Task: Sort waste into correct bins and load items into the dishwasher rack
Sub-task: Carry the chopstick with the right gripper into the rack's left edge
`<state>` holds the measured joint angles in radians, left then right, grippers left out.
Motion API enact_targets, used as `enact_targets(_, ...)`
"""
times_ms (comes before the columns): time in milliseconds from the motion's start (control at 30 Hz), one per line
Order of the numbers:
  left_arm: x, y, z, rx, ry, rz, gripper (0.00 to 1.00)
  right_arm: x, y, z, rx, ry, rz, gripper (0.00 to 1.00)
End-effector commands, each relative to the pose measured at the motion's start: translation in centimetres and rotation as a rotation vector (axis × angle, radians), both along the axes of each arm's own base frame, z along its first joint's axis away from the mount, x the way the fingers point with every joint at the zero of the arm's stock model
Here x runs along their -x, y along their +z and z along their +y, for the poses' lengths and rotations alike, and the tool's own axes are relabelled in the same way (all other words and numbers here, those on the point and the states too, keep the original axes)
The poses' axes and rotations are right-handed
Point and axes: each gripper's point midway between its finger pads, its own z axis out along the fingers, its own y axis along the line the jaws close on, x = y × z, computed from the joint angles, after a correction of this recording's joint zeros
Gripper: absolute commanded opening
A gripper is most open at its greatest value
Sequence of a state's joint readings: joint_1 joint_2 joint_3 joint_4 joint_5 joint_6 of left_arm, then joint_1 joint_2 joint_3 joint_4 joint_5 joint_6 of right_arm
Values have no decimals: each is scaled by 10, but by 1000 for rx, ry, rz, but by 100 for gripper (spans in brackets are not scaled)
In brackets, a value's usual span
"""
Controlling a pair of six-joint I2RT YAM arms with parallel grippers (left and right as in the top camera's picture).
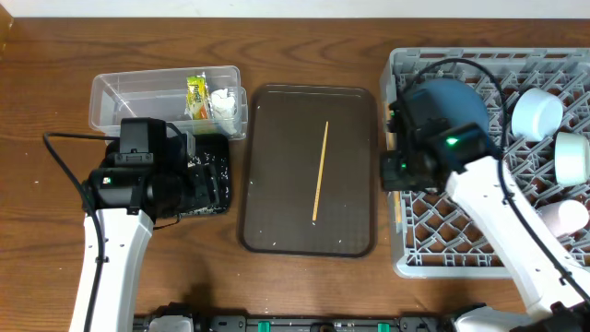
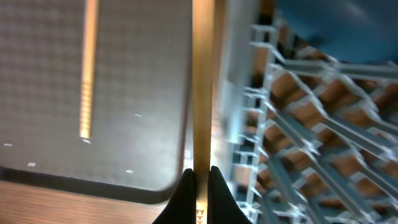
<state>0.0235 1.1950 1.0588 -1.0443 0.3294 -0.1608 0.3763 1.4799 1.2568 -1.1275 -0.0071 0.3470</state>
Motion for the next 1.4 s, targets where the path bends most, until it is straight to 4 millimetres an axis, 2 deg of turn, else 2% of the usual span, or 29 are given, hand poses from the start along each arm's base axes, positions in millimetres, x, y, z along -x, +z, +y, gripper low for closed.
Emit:
enact_targets(0,2,-3,3,-9,9,11,73,-3,-5,-27,85,-23,7,1)
enact_targets(67,2,-3,3,-9,9,11,72,-1,-11,-37,106,-44,23,1)
enact_targets(267,2,-3,3,-9,9,11,72,11,-32,-47,123,-63,79,1)
enact_targets(467,2,-3,3,-9,9,11,72,25,-60,-41,84,-50,124,1)
enact_targets(600,2,-3,3,-8,9,11,72,29,-71,-36,51,-46,134,1)
enact_targets(833,2,-3,3,-8,9,11,72,32,-74,-37,54,-45,142,2)
enact_targets(867,2,-3,3,-8,9,11,72,32,-74,-37,54,-45,142,4)
enact_targets(933,2,-3,3,-8,9,11,72,32,-74,-37,54,-45,142,18)
enact_targets(1067,2,-3,3,-8,9,11,72,32,-74,-37,54,-46,141,25)
enact_targets(1367,2,-3,3,-8,9,11,72,31,-74,-36,53,-46,139,27)
